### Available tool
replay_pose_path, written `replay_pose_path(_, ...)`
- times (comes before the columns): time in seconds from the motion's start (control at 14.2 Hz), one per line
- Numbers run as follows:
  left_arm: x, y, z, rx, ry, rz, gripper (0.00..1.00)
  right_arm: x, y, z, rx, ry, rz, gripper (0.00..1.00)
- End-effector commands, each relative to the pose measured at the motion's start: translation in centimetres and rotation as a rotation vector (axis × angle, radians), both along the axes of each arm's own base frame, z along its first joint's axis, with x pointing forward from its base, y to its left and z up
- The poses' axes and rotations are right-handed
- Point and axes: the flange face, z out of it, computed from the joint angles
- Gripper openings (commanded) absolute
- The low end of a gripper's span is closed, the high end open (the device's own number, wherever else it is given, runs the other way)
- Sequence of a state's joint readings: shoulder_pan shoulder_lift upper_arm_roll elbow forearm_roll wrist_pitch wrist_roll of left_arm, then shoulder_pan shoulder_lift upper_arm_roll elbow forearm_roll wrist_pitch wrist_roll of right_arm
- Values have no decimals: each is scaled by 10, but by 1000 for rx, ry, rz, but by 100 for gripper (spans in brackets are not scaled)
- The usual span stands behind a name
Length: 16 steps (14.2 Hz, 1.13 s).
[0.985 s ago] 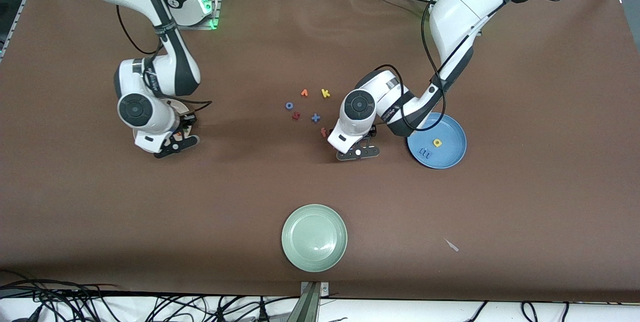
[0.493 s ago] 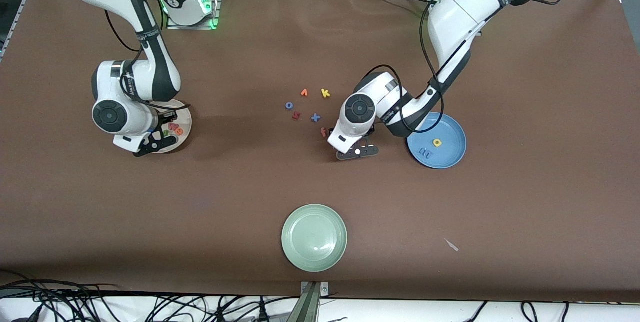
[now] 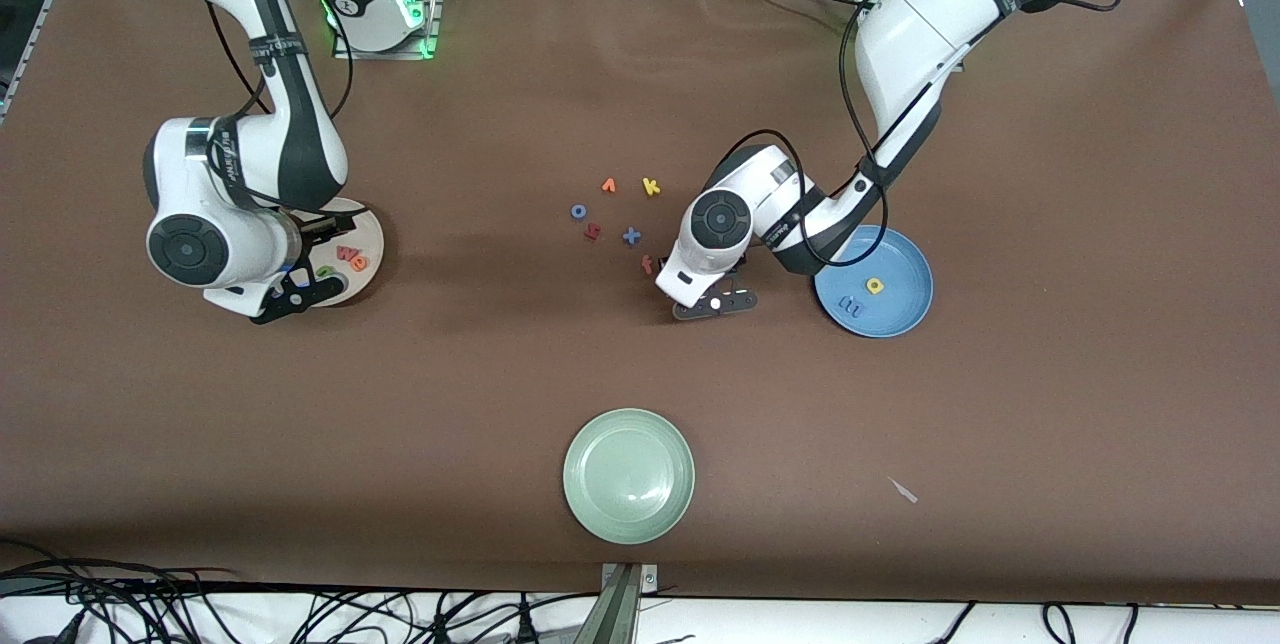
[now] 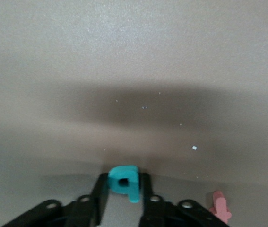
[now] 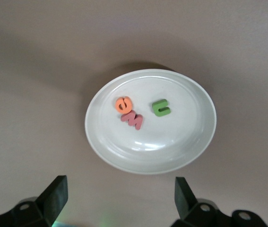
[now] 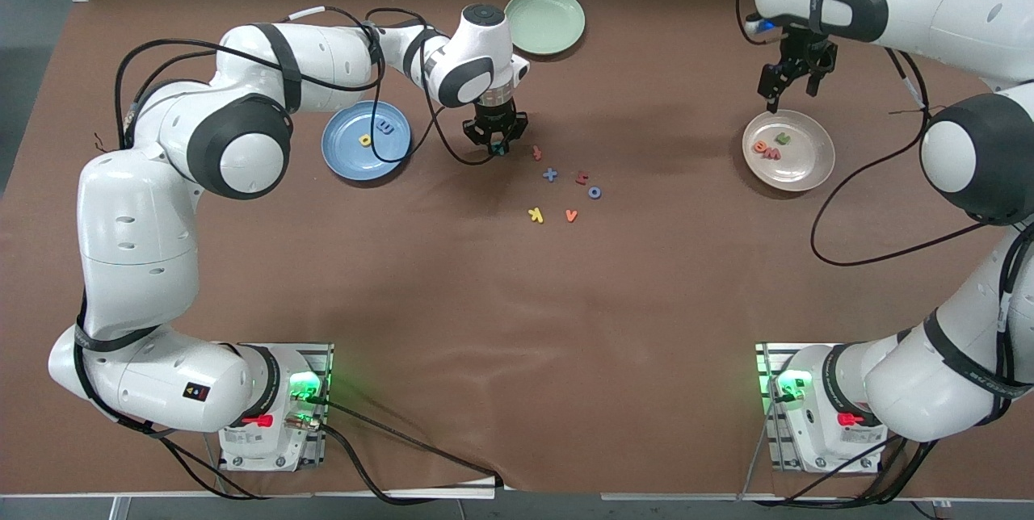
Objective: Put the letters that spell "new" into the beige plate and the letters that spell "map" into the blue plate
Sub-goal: 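Place the green U in the white plate while the left gripper grasps p, then drop the teal p in the blue plate while the right gripper withdraws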
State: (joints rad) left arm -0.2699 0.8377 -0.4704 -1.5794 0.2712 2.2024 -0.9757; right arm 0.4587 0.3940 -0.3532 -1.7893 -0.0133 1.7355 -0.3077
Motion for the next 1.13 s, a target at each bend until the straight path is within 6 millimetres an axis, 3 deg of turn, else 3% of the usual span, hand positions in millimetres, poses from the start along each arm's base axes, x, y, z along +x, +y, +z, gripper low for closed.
replay_pose_path(0.0,2,2,3,-15,0,-20,3,3,12,32,7,36,-2,100)
replay_pose_path(0.21,13,10,15,-9,-16,-5,1,11,22,72,37,51,-14,100)
replay_pose_path(0.35,24,23,37,11,-39,2,1,13,33,101,39,55,-2,100)
replay_pose_path(0.49,38,44,64,30,-52,-36,1,13,40,115,34,59,10,100)
replay_pose_path(0.7,58,101,99,75,-8,-130,2,15,46,132,44,30,21,100)
replay_pose_path(0.84,70,143,113,90,23,-175,2,10,52,156,54,-29,-13,100)
replay_pose_path(1.06,79,198,114,90,65,-214,2,-3,53,188,-17,-129,-51,100)
